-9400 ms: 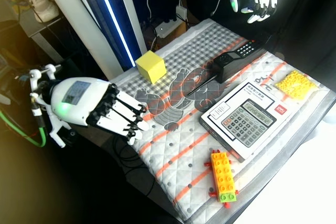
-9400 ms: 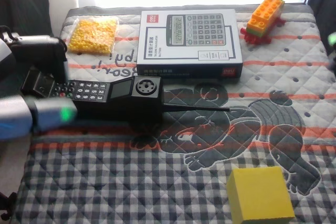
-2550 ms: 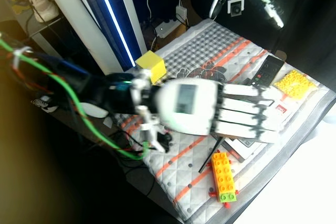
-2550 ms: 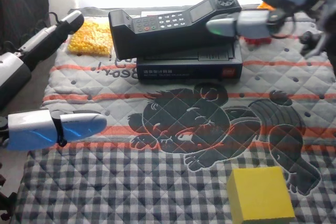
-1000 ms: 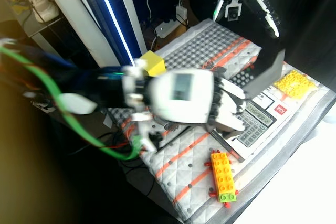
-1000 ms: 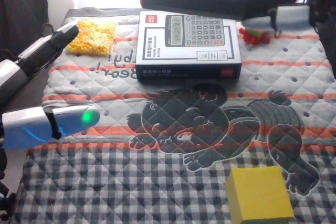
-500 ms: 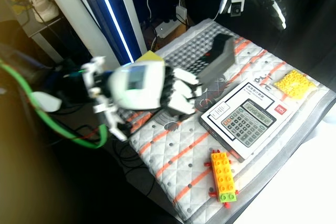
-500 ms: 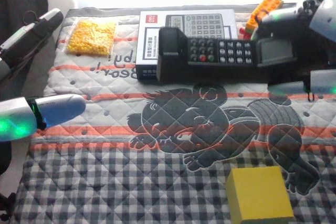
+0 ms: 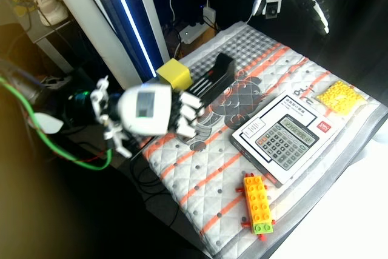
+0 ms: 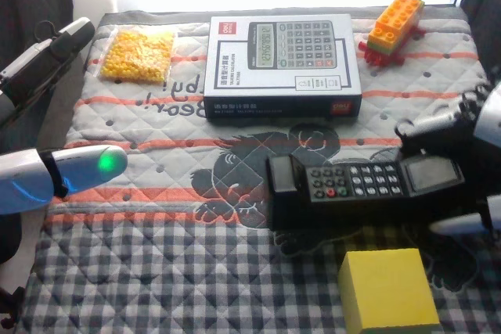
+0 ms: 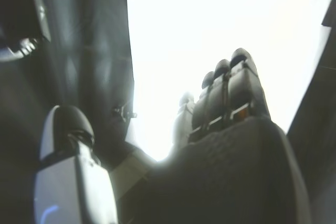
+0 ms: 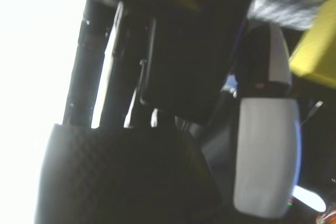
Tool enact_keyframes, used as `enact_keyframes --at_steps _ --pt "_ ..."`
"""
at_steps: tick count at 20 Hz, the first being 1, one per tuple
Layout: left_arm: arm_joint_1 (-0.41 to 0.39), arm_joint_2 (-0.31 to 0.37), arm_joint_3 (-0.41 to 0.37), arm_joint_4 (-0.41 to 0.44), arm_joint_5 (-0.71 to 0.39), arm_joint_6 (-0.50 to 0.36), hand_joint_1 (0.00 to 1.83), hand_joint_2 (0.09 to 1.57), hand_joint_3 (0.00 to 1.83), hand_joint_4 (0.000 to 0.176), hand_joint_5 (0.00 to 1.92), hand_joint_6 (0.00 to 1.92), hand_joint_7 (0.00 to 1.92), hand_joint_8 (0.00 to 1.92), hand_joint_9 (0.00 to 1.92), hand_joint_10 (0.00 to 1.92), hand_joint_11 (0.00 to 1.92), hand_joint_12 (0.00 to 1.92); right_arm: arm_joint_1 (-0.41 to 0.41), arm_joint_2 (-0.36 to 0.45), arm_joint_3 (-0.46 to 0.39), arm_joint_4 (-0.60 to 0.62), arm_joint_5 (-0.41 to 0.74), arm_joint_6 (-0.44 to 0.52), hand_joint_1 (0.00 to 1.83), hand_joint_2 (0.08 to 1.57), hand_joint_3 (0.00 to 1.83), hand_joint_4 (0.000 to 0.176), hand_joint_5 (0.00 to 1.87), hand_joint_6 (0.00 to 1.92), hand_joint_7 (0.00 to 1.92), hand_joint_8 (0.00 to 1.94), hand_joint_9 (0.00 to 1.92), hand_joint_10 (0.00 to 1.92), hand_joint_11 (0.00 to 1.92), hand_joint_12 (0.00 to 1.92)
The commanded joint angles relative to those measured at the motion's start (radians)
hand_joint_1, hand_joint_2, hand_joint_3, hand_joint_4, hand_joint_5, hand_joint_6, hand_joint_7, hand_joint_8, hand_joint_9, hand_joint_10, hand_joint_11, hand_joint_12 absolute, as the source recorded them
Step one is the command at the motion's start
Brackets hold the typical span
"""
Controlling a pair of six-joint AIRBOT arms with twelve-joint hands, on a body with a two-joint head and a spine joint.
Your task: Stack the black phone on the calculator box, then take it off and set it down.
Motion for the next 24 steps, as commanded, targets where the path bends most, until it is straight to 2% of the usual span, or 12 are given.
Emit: enact_keyframes --at_steps 1,5,6,7,9,10,12,15,16,18,20,24 --pt "-0.006 0.004 0.001 0.008 -0.126 -0.011 0.6 0.89 0.0 0.173 0.0 0.0 0.0 0.0 0.0 0.0 0.0 0.0 0.012 0.002 0.004 0.043 0.14 0.011 1.25 1.13 0.0 0.0 0.86 0.98 1.07 1.01 1.36 0.02 0.74 1.33" --pt "-0.006 0.003 0.001 0.008 -0.127 -0.014 0.66 0.91 0.01 0.154 0.0 0.0 0.0 0.0 0.0 0.0 0.0 0.0 0.012 -0.002 0.014 0.05 0.129 0.011 1.21 1.15 0.0 0.0 0.85 1.08 1.0 1.07 1.22 0.0 0.44 1.21" --pt "-0.006 0.003 0.001 0.008 -0.127 -0.015 0.68 0.9 0.0 0.171 0.0 0.0 0.0 0.0 0.0 0.0 0.0 0.0 0.012 -0.003 0.017 0.054 0.128 0.011 1.19 1.19 0.01 0.0 0.73 1.29 0.94 1.1 0.99 0.0 0.34 1.06" --pt "-0.005 0.003 0.0 0.008 -0.127 -0.016 0.68 0.9 0.0 0.175 0.0 0.0 0.0 0.0 0.0 0.0 0.0 0.0 0.012 -0.006 0.021 0.063 0.128 0.011 0.99 1.16 0.0 0.0 0.64 0.52 0.79 0.43 0.82 0.0 0.25 0.92" --pt "-0.005 0.003 0.0 0.008 -0.129 -0.018 0.67 0.89 0.0 0.162 0.0 0.0 0.0 0.0 0.0 0.0 0.0 0.0 0.013 -0.007 0.023 0.075 0.129 0.01 0.7 1.09 0.0 0.014 0.35 0.03 0.42 0.02 0.41 0.0 0.15 0.53" --pt "-0.004 0.003 0.0 0.008 -0.13 -0.019 0.67 0.9 0.0 0.16 0.0 0.0 0.0 0.0 0.0 0.0 0.0 0.0 0.014 -0.007 0.023 0.079 0.131 0.01 0.59 1.06 0.0 0.103 0.1 0.01 0.19 0.0 0.16 0.0 0.03 0.3" --pt "-0.003 0.003 0.0 0.008 -0.134 -0.023 0.67 0.9 0.0 0.147 0.0 0.0 0.0 0.0 0.0 0.0 0.0 0.0 0.015 -0.005 0.023 0.089 0.141 0.01 0.52 1.04 0.0 0.17 0.0 0.0 0.01 0.0 0.01 0.0 0.0 0.02" --pt "0.0 0.003 0.0 0.005 -0.135 -0.025 0.67 0.9 0.0 0.157 0.0 0.0 0.0 0.0 0.0 0.0 0.0 0.0 0.015 -0.002 0.014 0.099 0.157 0.01 0.49 1.04 0.0 0.176 0.0 0.0 0.0 0.0 0.0 0.0 0.0 0.0" --pt "0.0 0.003 0.0 0.004 -0.135 -0.027 0.67 0.91 0.01 0.13 0.0 0.0 0.0 0.0 0.0 0.0 0.0 0.0 0.015 0.001 0.009 0.1 0.163 0.01 0.5 1.03 0.0 0.176 0.0 0.0 0.0 0.0 0.0 0.0 0.0 0.0" --pt "0.002 0.004 0.001 0.003 -0.142 -0.035 0.63 0.9 0.0 0.116 0.0 0.0 0.0 0.0 0.0 0.0 0.0 0.0 0.011 0.007 -0.003 0.1 0.186 0.01 0.44 1.04 0.0 0.176 0.0 0.0 0.0 0.0 0.0 0.0 0.0 0.0" --pt "0.008 0.007 0.001 0.004 -0.169 -0.056 0.64 0.86 0.0 0.167 0.0 0.0 0.0 0.0 0.0 0.0 0.0 0.0 -0.002 0.015 -0.017 0.123 0.247 0.01 0.34 1.05 0.01 0.176 0.0 0.0 0.0 0.0 0.0 0.0 0.0 0.0" --pt "0.045 0.015 0.018 0.038 -0.307 -0.242 0.65 0.9 0.0 0.176 0.0 0.0 0.0 0.0 0.0 0.0 0.0 0.0 -0.062 0.053 -0.051 0.21 0.417 0.005 0.39 1.09 0.0 0.176 0.0 0.0 0.0 0.0 0.01 0.0 0.01 0.0"
